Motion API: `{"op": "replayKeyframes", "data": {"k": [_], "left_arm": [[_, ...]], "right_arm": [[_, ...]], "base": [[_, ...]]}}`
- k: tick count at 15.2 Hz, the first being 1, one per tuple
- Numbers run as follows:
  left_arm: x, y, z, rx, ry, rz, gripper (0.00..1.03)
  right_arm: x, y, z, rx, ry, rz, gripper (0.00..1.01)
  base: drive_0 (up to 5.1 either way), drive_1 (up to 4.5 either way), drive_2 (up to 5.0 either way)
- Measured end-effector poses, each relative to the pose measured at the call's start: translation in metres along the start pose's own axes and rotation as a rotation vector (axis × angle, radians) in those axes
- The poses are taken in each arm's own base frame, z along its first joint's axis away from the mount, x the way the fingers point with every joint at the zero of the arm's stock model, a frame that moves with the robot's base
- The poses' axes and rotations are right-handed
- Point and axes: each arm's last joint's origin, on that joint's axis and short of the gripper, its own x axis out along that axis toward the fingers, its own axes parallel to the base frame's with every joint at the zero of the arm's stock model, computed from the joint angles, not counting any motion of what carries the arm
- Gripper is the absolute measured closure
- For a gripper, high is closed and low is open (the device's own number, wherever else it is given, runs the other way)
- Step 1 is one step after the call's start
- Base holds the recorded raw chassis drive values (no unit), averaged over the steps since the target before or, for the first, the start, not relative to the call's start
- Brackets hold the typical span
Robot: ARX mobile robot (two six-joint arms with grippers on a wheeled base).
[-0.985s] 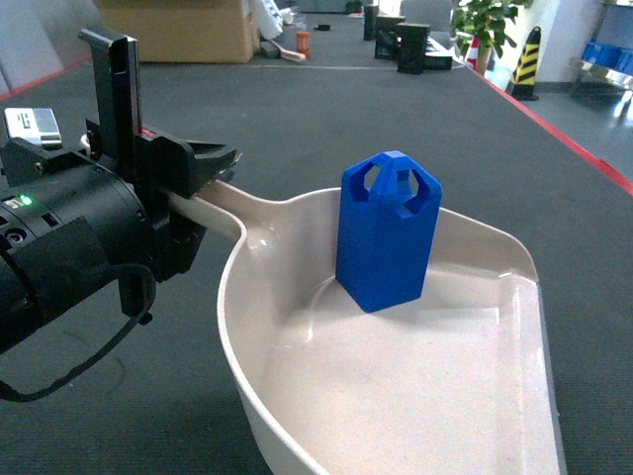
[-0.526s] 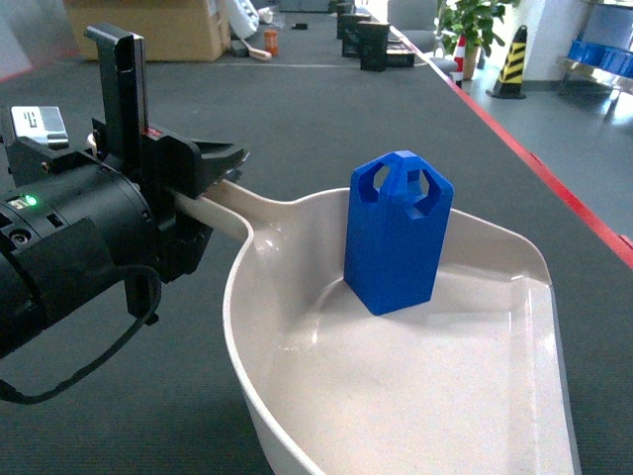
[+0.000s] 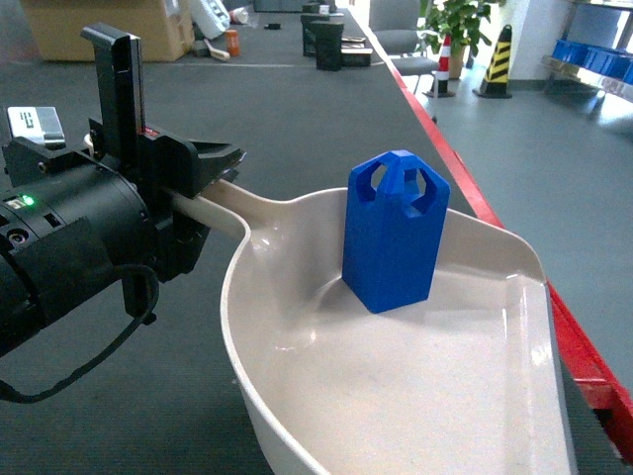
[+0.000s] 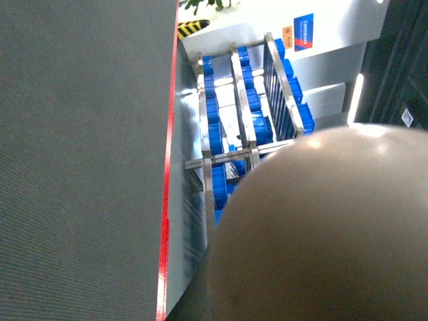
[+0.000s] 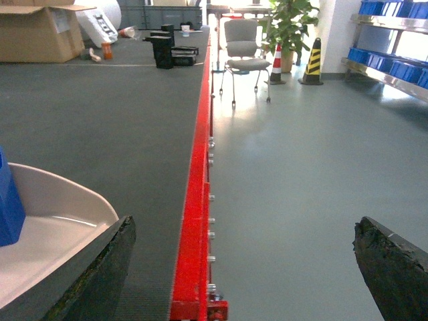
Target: Place part in tray to right shelf
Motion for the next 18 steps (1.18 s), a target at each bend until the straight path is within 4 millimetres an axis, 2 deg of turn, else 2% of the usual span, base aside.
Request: {"op": "replayKeyframes", "data": {"k": [18], "left_arm": [[-0.0001,-0.0002,-0.0001,0.000,0.003,-0.001,0.91]], "right_arm": [[-0.0001,0.0000,0.0001,0.000,-0.003,0.000,0.03]], "base": [[5.1,-2.38,-2.4]]}}
